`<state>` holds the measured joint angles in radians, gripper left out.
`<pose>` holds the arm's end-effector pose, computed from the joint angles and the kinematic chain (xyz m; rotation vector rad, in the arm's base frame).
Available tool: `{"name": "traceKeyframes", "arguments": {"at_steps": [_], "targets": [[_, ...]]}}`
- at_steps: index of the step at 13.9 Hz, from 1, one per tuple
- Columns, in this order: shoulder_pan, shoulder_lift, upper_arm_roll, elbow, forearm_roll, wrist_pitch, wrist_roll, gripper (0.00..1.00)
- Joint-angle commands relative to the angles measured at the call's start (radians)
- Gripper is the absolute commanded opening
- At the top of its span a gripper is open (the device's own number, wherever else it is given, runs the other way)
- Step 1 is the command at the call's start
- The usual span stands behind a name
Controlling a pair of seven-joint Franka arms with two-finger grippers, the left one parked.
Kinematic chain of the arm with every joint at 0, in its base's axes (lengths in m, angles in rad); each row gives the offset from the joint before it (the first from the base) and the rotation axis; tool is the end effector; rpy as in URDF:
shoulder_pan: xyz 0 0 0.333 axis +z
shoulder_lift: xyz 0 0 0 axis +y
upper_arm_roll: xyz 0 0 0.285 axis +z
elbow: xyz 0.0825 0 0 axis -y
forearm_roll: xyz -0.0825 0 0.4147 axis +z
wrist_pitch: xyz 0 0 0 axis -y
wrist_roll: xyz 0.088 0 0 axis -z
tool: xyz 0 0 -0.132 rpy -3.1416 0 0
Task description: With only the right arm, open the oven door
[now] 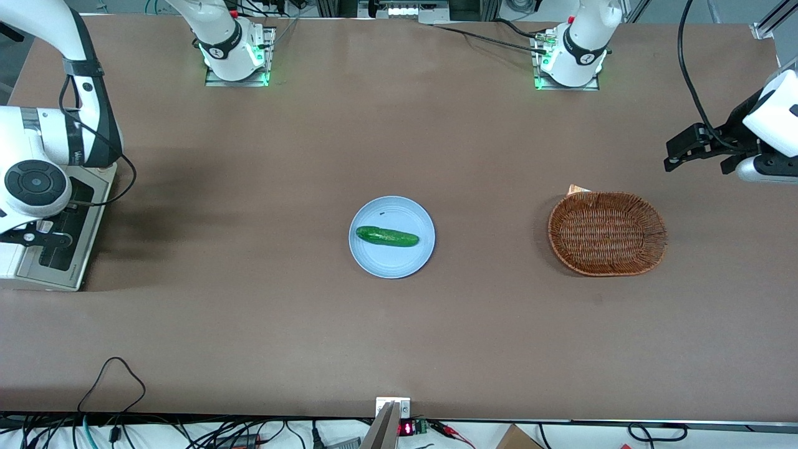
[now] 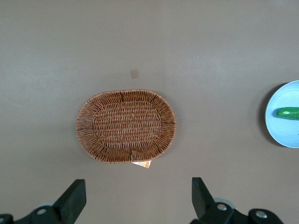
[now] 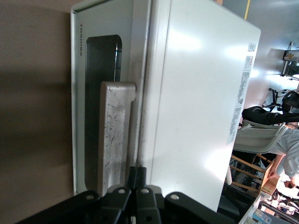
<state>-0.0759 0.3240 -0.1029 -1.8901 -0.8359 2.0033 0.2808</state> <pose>0.6048 -0.1705 0.2716 2.3785 -0.0066 -0.2033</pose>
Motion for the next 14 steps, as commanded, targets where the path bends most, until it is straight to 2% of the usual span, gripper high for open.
{"name": "traceKeyframes", "arguments": {"at_steps": [1,12,14], "targets": [[-0.005,0.006,0.002,-0.017,-0.026,0.028,0.021,0.0],[-0.004,0.032,0.011,-0.064,-0.003,0.149,0.051,0.0],[-0.004,0.033,0.011,-0.079,0.033,0.187,0.052,0.0]]}}
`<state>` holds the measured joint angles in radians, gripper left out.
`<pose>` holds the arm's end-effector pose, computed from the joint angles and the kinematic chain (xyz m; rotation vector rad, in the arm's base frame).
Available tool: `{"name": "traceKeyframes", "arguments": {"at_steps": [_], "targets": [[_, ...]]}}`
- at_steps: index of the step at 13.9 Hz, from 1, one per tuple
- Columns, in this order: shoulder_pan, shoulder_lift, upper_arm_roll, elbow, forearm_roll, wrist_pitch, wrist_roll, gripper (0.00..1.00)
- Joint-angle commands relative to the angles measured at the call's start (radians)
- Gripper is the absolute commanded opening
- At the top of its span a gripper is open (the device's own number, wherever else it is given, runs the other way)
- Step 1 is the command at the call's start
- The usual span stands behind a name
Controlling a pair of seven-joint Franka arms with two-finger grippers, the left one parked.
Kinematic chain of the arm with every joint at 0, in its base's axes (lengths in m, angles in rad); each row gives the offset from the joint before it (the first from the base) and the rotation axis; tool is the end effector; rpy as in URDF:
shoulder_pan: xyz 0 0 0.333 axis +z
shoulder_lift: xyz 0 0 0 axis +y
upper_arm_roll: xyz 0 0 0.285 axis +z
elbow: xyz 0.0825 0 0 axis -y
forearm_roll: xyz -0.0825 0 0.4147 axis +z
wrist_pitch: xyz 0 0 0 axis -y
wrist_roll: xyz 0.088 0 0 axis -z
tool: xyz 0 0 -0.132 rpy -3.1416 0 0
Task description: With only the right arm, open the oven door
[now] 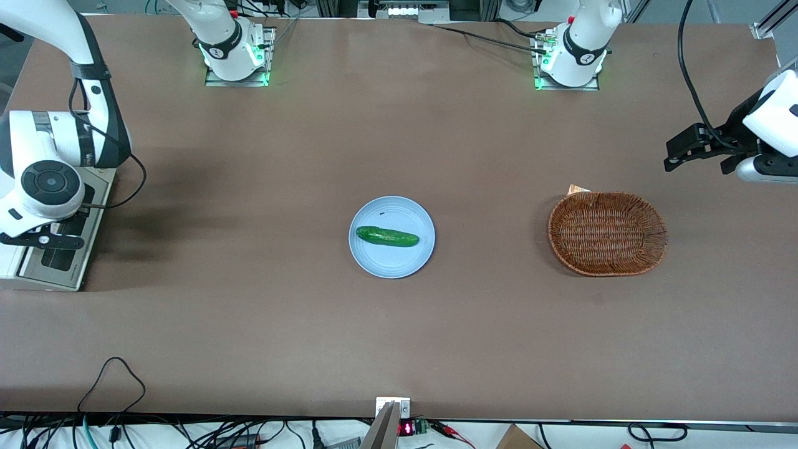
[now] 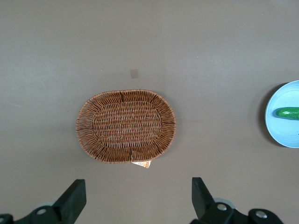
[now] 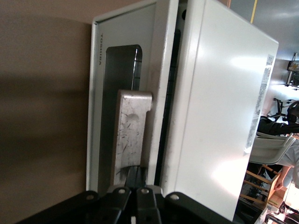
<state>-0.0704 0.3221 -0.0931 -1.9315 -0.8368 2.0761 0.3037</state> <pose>0.6041 -0.1539 0.2552 2.4101 0.0324 -0.1502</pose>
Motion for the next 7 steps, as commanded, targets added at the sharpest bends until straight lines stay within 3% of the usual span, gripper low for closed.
{"name": "traceKeyframes", "arguments": {"at_steps": [1,7], "targets": [[-0.009,0.035,0.001,-0.038,0.044,0.121,0.028,0.0],[-0.009,0.061,0.01,-0.04,0.105,0.167,0.02,0.0]]}}
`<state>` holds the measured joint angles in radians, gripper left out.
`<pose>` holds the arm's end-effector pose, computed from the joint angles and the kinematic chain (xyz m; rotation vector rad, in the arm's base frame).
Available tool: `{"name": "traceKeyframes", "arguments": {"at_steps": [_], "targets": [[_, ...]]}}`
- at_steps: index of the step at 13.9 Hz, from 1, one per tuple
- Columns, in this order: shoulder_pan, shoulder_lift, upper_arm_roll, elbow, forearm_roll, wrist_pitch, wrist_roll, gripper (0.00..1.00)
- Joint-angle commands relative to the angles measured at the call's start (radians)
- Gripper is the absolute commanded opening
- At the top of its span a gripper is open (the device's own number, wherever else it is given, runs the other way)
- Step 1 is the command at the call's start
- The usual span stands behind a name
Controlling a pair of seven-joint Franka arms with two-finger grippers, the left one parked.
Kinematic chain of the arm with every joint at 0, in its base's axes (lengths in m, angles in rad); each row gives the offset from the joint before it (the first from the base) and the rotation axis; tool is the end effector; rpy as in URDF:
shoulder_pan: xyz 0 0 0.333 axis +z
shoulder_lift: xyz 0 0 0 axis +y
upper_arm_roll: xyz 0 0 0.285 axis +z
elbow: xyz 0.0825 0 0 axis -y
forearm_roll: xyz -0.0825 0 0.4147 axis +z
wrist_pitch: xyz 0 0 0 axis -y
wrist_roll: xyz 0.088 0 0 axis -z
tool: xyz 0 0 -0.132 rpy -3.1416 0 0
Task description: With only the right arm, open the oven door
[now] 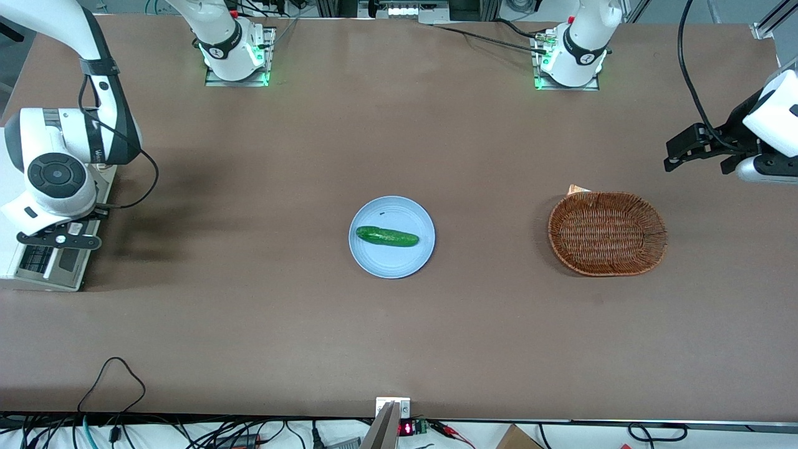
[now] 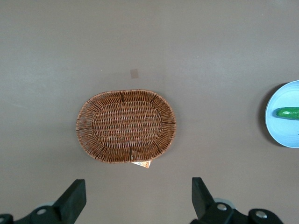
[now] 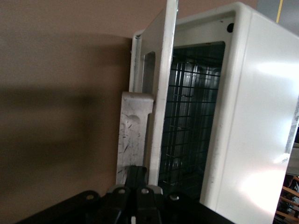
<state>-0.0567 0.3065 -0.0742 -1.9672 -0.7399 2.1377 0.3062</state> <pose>0.6038 -0.1229 0.2462 2.5170 0.0244 -0.1011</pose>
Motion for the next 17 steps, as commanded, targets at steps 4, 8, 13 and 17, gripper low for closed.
{"name": "traceKeyframes", "arguments": {"at_steps": [4,8,13,17], "targets": [[-0.023,0.092,-0.001,-0.004,0.028,0.108,0.013,0.0],[-0.022,0.117,-0.001,-0.004,0.03,0.137,0.019,0.0],[-0.017,0.146,-0.001,-0.001,0.07,0.154,0.014,0.0],[-0.017,0.157,-0.001,-0.001,0.07,0.162,0.013,0.0]]}}
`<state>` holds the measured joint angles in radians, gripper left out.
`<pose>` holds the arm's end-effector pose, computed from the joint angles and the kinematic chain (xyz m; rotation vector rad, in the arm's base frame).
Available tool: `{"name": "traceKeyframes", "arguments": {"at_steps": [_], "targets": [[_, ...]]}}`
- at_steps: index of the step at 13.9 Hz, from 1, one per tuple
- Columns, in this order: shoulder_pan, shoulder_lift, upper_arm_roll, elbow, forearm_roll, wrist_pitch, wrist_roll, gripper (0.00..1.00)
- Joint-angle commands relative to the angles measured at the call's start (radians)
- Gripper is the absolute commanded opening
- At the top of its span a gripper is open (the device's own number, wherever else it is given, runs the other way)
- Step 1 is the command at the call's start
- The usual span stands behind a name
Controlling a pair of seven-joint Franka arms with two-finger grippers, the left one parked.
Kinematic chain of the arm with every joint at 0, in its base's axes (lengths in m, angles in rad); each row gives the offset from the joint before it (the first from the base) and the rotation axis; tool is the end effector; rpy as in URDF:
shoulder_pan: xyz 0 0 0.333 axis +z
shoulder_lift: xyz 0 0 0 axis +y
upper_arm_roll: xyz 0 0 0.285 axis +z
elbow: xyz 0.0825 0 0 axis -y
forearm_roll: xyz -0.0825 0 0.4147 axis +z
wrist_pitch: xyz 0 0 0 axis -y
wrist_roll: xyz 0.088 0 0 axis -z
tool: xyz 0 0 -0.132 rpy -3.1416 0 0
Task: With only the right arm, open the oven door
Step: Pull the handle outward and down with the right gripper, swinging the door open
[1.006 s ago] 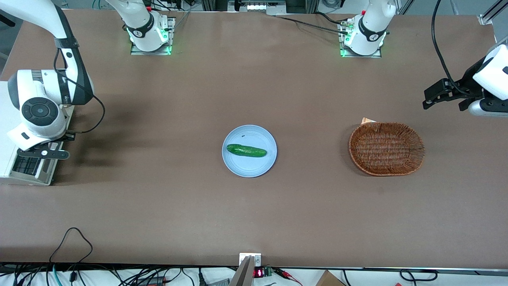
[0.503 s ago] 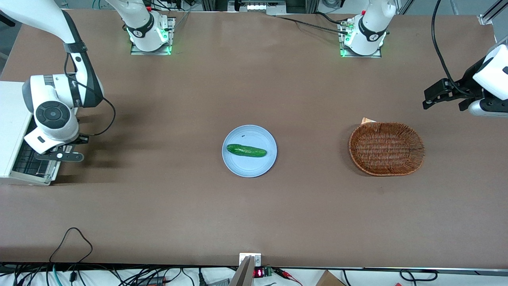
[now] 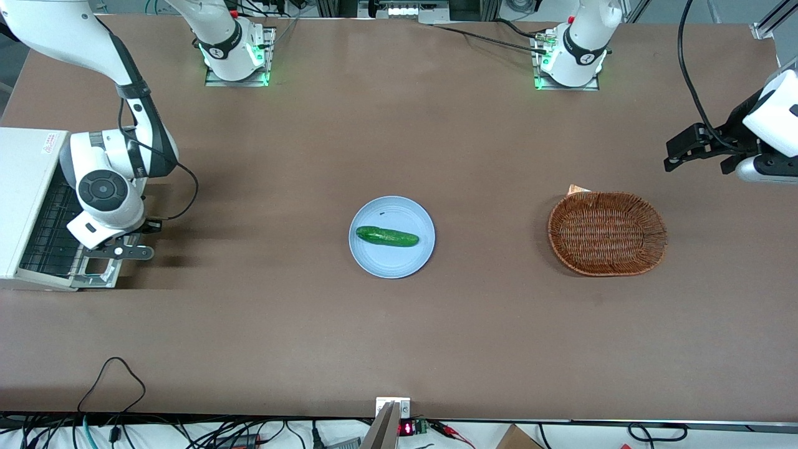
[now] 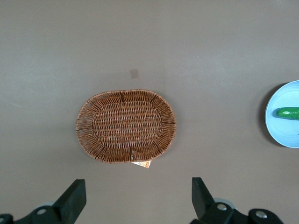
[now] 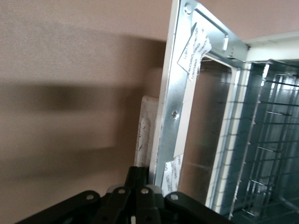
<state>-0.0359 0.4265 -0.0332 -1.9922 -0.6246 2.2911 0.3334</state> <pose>0.6025 -0.0663 0.1654 2.6745 0.0662 -0.0871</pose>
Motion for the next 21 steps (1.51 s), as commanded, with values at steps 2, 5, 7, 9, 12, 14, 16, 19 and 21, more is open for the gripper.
{"name": "traceKeyframes", "arguments": {"at_steps": [2,5,7,9,12,14,16,19,21], "targets": [[-0.038,0.044,-0.042,0.024,-0.046,0.008,-0.014,0.0],[-0.038,0.055,-0.042,0.024,-0.046,0.011,-0.014,0.0],[-0.038,0.058,-0.042,0.026,-0.046,0.011,-0.013,0.0],[-0.038,0.064,-0.042,0.024,-0.046,0.011,-0.013,0.0],[-0.038,0.075,-0.042,0.024,-0.046,0.016,-0.014,0.0],[-0.038,0.077,-0.042,0.024,-0.046,0.016,-0.014,0.0],[-0.038,0.084,-0.042,0.024,-0.046,0.016,-0.014,0.0],[-0.038,0.09,-0.042,0.024,-0.046,0.033,-0.013,0.0],[-0.039,0.1,-0.042,0.024,-0.046,0.037,-0.013,0.0]]}}
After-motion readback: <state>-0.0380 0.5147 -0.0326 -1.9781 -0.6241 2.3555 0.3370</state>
